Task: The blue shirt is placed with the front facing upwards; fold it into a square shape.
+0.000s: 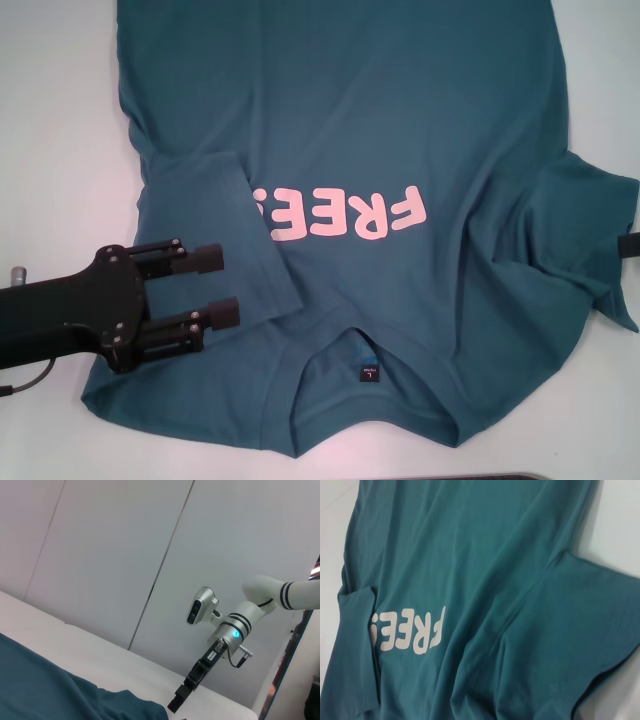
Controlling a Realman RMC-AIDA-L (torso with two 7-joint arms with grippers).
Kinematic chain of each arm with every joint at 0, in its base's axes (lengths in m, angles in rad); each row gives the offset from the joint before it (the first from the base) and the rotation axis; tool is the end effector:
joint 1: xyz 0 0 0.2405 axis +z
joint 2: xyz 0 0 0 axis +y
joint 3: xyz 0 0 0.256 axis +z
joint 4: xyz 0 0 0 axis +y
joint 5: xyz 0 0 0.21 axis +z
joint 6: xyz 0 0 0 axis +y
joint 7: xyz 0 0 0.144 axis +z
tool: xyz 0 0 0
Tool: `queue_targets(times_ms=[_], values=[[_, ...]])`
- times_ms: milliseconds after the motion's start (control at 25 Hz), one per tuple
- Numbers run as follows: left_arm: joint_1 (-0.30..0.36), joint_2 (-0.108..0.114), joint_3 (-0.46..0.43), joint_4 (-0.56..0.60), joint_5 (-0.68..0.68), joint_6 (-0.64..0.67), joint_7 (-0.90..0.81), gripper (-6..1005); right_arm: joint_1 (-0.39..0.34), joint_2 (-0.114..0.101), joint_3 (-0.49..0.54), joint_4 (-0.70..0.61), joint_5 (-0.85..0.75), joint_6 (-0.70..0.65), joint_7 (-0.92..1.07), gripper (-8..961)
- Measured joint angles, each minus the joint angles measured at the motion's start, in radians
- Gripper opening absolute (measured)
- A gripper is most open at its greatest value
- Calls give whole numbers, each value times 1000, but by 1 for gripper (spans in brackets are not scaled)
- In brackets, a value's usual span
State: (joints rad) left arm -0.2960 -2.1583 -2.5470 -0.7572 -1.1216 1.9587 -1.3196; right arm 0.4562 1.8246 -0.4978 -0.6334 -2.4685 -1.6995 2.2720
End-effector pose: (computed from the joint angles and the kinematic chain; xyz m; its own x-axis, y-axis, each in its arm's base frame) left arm -0.2786 0.2269 0.0026 0.6741 0.3815 0.6325 0.4303 -0.8988 0.0836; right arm 0.3697 0.2810 0.0996 0.0934 -0.9673 -0.2359 -0.9956 -0.0879 -0.0336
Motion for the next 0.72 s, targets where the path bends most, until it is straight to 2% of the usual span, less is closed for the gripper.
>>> queue_targets(times_ms=[400, 720], values=[[0, -2, 1, 1, 0, 0, 0, 645, 15, 17, -1, 7, 1, 25, 12, 781], [0, -3, -1, 1, 0, 0, 0, 642, 36, 19, -11, 46, 0, 54, 19, 776]])
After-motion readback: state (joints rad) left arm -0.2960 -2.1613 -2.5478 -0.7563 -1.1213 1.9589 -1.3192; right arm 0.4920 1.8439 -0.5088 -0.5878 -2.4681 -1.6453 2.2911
